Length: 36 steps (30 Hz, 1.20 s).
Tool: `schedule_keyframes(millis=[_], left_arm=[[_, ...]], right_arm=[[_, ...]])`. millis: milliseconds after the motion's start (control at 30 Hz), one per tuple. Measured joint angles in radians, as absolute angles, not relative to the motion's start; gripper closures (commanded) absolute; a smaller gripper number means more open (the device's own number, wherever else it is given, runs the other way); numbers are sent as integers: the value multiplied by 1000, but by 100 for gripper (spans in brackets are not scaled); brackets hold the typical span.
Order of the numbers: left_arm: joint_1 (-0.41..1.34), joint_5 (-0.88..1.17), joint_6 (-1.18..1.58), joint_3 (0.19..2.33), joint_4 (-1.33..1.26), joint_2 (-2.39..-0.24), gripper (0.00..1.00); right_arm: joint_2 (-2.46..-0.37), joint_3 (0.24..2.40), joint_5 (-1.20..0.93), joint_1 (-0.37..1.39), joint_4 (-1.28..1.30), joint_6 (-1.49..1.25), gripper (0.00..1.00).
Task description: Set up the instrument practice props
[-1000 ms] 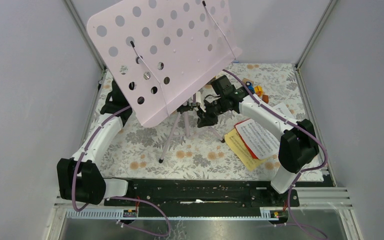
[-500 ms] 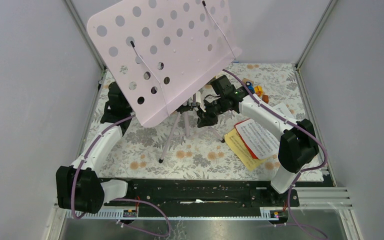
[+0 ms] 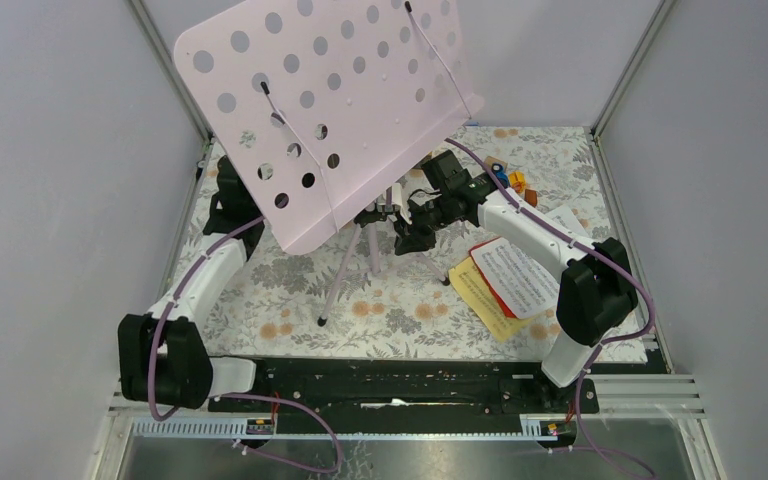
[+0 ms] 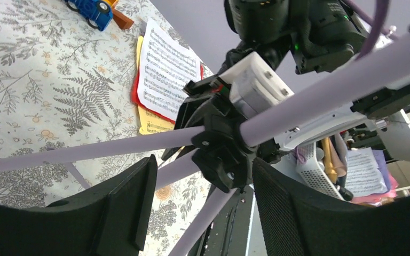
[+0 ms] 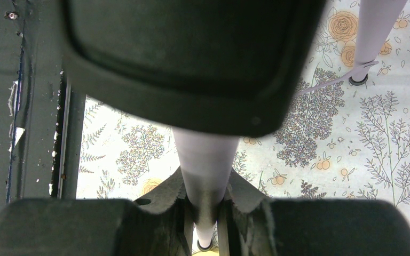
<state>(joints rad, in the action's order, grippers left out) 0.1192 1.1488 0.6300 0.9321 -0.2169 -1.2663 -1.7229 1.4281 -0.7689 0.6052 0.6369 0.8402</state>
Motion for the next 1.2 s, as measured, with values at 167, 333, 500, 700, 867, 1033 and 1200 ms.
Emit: schedule_keyframes(millis=[167,333,500,700,867,1033,1200], left_arm=[[132,1152,681,949,-211,-1324,50],[143,1170,707,949,-221,-1332,59],[145,1196,716,949,-253,-1338,65],[147,1214,715,942,-286,-1341,76],[149,1223,713,917,-363,-1340,89],[150,1222,619,891,-416,-1318,100],[160,1223,299,894,-340,-1273,100]], right_arm=[[-1723,1428,-769,605,637,840,100],[-1723,1428,-769,605,637,840,100],[-1723,1428,-769,605,637,840,100],[-1723,1428,-769,605,637,840,100],[-1723,1429,-769,605,637,840,100],[-1723,1428,-769,605,637,841,100],[-1724,1428,-769,605,637,841,100]])
